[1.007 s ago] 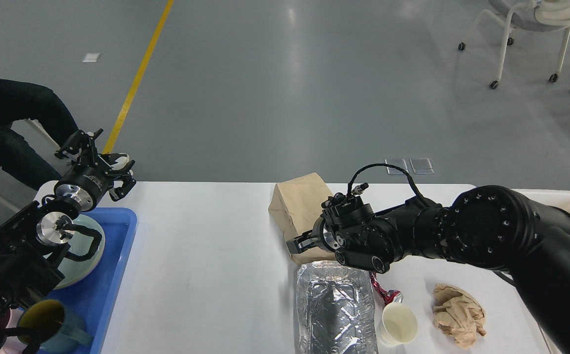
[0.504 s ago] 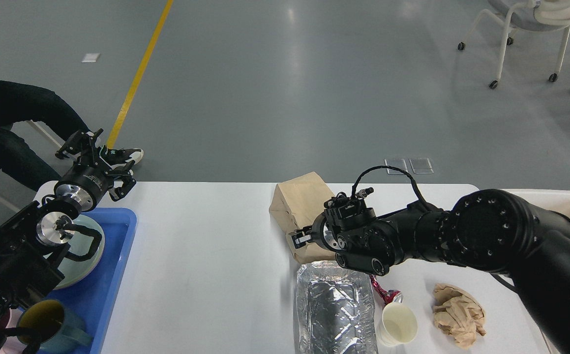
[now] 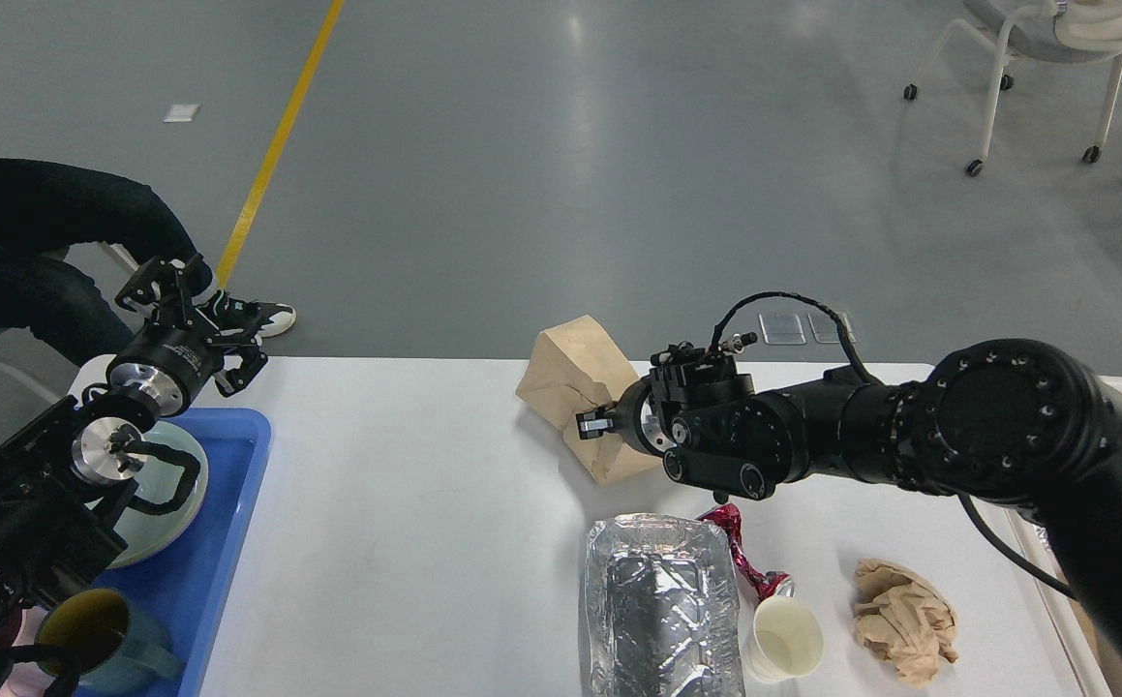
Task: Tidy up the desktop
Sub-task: 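Lift the brown paper bag and drop it into the white bin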
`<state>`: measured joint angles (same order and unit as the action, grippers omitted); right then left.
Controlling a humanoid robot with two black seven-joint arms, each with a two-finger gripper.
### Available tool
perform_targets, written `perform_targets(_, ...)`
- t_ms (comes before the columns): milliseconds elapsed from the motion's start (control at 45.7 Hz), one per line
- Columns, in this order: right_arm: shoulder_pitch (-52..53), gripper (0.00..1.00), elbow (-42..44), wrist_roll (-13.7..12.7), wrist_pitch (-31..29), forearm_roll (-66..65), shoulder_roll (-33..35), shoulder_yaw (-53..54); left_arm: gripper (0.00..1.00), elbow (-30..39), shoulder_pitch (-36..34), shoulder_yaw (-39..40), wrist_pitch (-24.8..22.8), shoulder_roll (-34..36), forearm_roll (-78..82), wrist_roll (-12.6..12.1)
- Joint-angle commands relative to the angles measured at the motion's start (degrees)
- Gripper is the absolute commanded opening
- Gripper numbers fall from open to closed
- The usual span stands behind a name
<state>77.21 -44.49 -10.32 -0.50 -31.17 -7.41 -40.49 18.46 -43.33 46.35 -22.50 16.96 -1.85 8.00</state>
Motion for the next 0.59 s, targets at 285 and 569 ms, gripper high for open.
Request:
perform_targets(285, 16.74, 0.00, -13.86, 0.04, -8.19, 6.82, 15.48, 9.54, 0.97, -0.01, 0.00, 0.05, 0.00, 0.00, 0.00, -0.01)
perform_targets(569, 31.77, 0.00, -15.81, 0.31, -20.24, 13.85, 29.20, 13.07, 0.97, -0.01, 0.00, -0.03, 0.00, 0.00, 0.00, -0.01)
